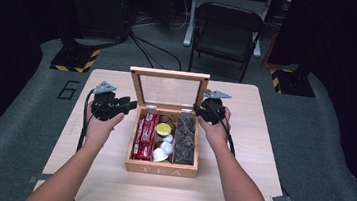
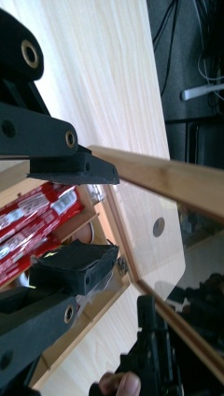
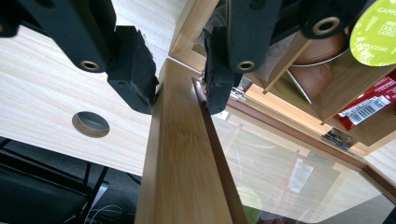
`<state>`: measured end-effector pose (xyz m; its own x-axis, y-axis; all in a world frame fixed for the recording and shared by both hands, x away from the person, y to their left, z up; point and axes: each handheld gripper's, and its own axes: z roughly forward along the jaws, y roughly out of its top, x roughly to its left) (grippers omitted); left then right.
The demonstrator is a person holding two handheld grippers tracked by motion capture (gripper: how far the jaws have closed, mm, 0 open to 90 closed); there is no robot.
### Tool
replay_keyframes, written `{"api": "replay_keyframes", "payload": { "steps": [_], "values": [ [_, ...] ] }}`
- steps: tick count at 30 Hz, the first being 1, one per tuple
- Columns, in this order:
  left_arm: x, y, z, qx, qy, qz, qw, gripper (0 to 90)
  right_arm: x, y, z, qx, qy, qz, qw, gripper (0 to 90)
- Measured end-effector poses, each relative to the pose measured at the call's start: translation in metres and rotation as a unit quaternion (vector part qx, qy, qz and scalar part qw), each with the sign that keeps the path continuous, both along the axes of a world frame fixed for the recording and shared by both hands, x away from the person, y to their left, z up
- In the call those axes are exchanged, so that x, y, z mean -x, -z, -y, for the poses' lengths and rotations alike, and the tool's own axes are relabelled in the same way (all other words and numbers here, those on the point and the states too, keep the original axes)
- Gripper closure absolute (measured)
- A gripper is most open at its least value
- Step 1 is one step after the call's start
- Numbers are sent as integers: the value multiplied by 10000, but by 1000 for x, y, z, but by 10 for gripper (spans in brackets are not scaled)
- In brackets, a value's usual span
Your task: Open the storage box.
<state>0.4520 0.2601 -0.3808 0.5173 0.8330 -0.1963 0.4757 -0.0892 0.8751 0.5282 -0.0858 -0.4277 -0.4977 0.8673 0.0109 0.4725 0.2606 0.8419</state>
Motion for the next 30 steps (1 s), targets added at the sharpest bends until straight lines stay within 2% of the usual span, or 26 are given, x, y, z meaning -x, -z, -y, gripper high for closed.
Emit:
{"api": "replay_keyframes", "payload": {
  "steps": [3,5,9,15,17,27,30],
  "values": [
    [7,0,0,-21,27,41,10000,590,0,0,0,-38,30,-53,10000,636],
    [13,0,0,-122,16,122,9999,589,-1,-1,0,-34,36,-77,10000,636],
    [22,0,-1,12,56,168,9998,590,-2,-1,0,-28,34,-85,10000,636],
    [34,4,0,-90,135,209,9997,590,-3,-2,-1,-51,60,-129,9999,637],
    [38,6,-1,-57,139,202,9997,589,-4,-2,0,-68,68,-150,9998,637],
    [41,12,-8,37,114,81,9999,588,-6,-2,0,-117,98,-162,9998,639],
    [43,12,-11,67,128,68,9999,588,-5,-3,-1,-134,140,-229,9996,638]
  ]
}}
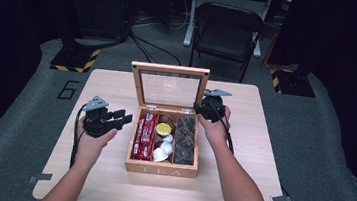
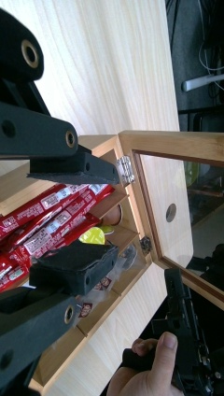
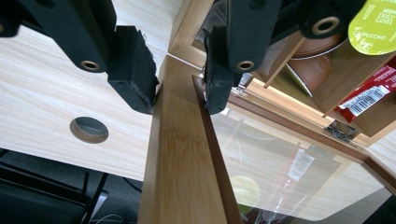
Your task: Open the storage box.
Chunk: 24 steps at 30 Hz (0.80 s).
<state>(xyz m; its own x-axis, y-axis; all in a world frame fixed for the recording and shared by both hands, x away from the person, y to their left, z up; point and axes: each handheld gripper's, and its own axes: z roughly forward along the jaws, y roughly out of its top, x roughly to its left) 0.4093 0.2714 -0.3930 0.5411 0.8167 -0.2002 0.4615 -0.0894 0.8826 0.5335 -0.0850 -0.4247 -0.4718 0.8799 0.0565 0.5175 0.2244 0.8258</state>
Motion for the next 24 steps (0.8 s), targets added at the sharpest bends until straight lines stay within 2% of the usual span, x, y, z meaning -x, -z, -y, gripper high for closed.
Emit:
{"api": "replay_keyframes", "payload": {
  "steps": [8,16,24],
  "values": [
    [2,3,-4,-3,-1,-31,10000,589,-3,-1,0,36,34,-52,10000,640],
    [4,4,-7,58,-73,-34,10000,588,-10,0,-1,-98,114,-87,9998,645],
    [5,5,-8,21,-71,-49,10000,589,-15,1,-2,-187,236,-197,9994,646]
  ]
}}
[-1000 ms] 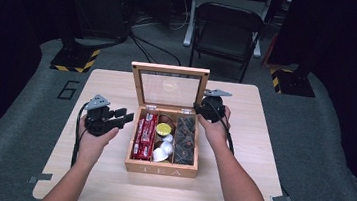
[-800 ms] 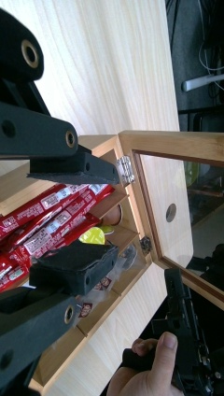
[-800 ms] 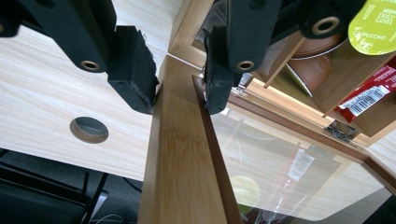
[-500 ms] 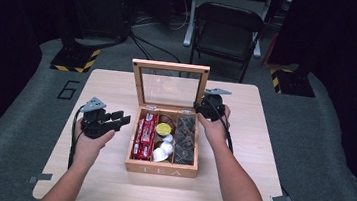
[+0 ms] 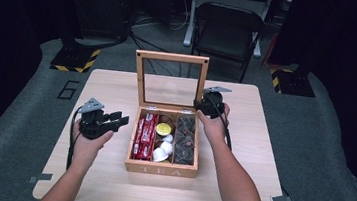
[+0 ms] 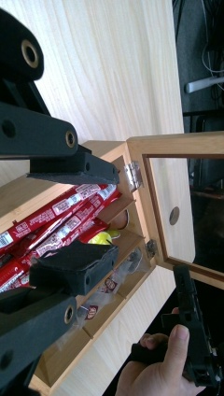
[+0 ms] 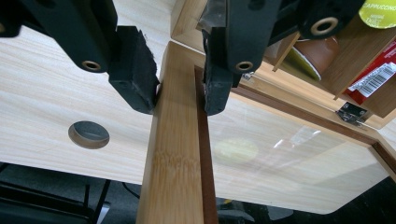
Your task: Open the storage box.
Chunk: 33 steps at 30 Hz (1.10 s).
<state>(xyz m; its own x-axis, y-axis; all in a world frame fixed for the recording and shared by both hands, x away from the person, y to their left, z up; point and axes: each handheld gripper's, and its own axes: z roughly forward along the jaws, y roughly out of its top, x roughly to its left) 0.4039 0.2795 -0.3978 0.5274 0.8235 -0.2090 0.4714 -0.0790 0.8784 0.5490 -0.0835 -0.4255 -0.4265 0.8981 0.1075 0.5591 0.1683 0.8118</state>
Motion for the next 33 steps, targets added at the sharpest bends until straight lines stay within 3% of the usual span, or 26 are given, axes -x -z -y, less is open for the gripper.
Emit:
{"api": "replay_keyframes", "payload": {
  "steps": [5,7,10,15,23,33],
  "values": [
    [1,1,-3,21,-37,-15,10000,588,-5,3,0,18,67,-143,9999,650],
    [1,1,-4,38,-56,-16,10000,588,-5,5,3,161,122,-163,9997,800],
    [1,1,-4,46,-60,-9,10000,588,-6,5,9,-101,31,-126,9999,812],
    [1,1,-4,50,-64,-13,10000,588,-4,3,3,53,89,-61,9999,771],
    [0,3,-5,37,-58,-46,10000,584,1,1,1,72,88,-26,9999,706],
    [-2,3,-8,61,-117,-59,9999,560,18,-3,-12,18,-276,60,9996,507]
  ]
}}
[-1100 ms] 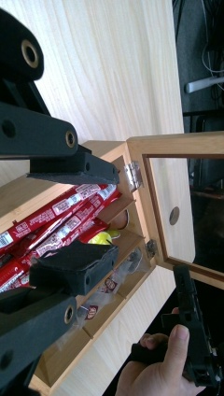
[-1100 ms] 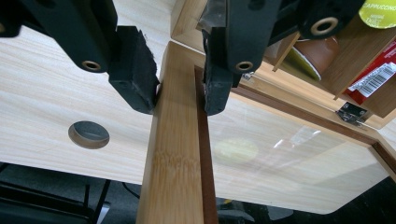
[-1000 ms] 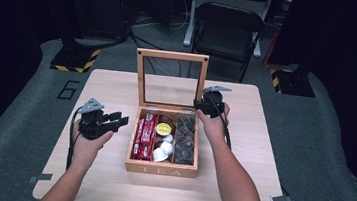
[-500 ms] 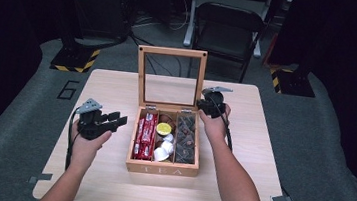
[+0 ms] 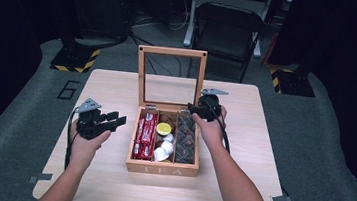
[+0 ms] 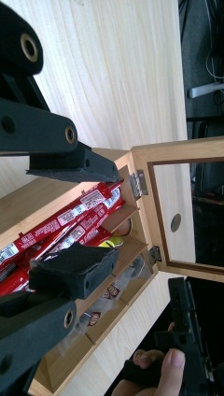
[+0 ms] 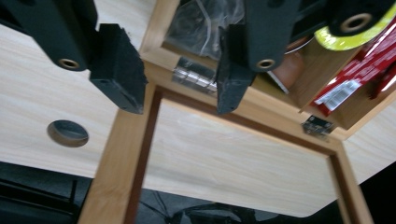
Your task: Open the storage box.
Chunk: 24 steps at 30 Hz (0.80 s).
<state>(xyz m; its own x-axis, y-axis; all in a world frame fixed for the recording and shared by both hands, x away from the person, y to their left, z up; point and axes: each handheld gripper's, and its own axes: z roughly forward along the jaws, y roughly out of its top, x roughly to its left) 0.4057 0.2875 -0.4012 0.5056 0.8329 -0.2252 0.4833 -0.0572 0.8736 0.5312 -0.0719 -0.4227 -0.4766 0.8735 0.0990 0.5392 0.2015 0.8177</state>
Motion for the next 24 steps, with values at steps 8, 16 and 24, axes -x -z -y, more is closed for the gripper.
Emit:
{"api": "replay_keyframes", "payload": {
  "steps": [8,16,24],
  "values": [
    [0,0,1,55,-15,-23,10000,502,14,5,0,-3,-52,-72,10000,411],
    [-1,1,0,63,41,-119,9999,444,30,0,-5,-42,-355,122,9993,348],
    [-2,2,2,-18,137,-192,9997,446,40,-2,-18,32,-575,219,9981,362]
  ]
}}
